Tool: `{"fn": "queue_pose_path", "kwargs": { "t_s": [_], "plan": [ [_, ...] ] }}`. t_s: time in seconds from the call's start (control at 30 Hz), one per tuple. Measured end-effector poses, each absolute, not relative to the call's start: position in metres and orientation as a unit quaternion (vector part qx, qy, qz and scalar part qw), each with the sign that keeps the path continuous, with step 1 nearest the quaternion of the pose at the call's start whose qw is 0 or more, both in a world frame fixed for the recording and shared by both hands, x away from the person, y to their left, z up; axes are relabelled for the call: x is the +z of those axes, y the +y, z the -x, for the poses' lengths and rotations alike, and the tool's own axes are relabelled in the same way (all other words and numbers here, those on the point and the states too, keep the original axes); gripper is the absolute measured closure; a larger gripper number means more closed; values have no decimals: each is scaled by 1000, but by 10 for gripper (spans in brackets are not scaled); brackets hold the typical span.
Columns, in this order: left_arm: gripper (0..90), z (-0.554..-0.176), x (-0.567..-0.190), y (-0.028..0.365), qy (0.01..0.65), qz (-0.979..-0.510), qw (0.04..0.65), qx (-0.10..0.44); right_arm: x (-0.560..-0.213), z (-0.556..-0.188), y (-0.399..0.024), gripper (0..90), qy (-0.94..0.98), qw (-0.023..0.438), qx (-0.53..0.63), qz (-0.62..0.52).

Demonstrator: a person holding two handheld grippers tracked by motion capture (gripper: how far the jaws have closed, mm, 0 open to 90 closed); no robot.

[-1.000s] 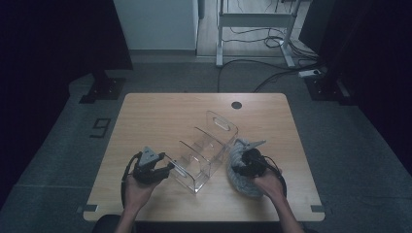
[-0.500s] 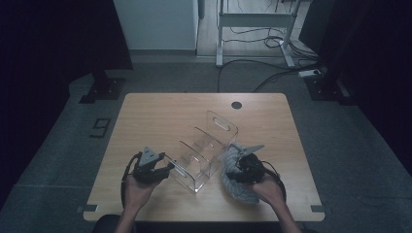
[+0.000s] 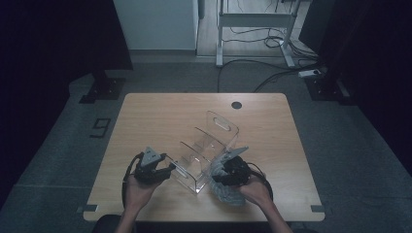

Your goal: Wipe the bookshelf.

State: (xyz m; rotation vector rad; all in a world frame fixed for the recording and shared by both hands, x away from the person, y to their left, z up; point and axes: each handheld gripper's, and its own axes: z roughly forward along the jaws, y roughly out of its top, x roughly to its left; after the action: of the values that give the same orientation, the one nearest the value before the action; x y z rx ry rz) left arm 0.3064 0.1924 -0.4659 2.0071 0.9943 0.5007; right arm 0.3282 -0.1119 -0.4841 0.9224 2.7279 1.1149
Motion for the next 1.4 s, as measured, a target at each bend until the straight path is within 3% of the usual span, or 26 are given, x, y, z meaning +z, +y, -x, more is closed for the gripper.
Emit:
{"fn": "queue_pose_path", "kwargs": {
  "t_s": [0.33,1.0,1.4],
  "plan": [
    [448,-307,-465,187,401,-797,405,201,-488,-334,-104,670,885,57,349,-303],
    [446,-317,-465,184,414,-789,403,209,-522,-357,-92,674,890,57,304,-336],
    [417,-319,-464,187,383,-802,401,222,-514,-351,-101,674,892,60,293,-340]
  ]
}}
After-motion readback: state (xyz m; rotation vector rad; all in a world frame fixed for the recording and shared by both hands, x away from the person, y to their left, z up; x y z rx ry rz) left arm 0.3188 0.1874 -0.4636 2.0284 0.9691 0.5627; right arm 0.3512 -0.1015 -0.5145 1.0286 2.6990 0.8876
